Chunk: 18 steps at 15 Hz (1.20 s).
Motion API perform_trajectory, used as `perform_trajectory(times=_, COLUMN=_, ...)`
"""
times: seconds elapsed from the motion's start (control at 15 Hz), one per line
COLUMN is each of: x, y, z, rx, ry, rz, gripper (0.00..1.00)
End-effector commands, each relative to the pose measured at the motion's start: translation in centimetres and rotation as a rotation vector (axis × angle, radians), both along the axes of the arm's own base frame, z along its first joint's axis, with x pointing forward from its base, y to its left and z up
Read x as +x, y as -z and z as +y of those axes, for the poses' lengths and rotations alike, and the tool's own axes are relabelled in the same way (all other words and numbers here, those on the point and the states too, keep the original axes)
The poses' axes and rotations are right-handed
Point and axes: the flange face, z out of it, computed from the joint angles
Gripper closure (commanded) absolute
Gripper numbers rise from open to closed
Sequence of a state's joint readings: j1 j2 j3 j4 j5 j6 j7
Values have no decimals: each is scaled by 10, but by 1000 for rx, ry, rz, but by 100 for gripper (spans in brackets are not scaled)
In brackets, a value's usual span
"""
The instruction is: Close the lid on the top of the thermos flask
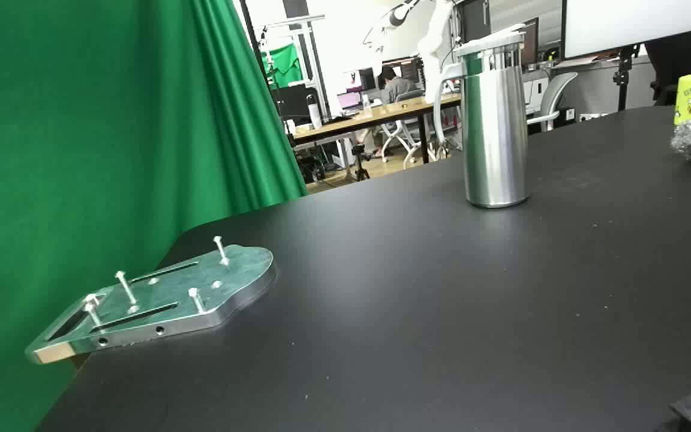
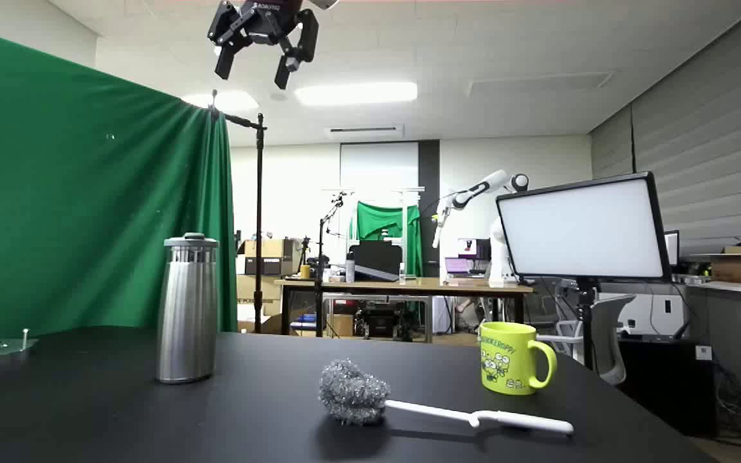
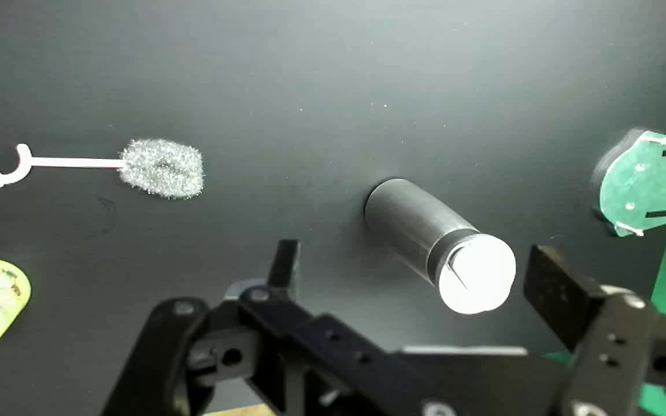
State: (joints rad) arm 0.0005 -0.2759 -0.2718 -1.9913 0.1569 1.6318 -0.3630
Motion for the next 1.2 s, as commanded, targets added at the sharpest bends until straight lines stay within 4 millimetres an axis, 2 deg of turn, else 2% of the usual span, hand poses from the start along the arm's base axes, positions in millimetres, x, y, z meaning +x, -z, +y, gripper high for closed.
perform_trajectory(times=0.0, x=1, y=0, z=0, rx=0, ry=0, rz=0, gripper=0)
perform_trajectory(times=0.93, x=1, y=0, z=-1, rx=0, ry=0, rz=-1, gripper=0)
perform_trajectory(times=1.13, x=5, y=-3, z=8, rx=-25, ry=7, rz=-17, gripper=0)
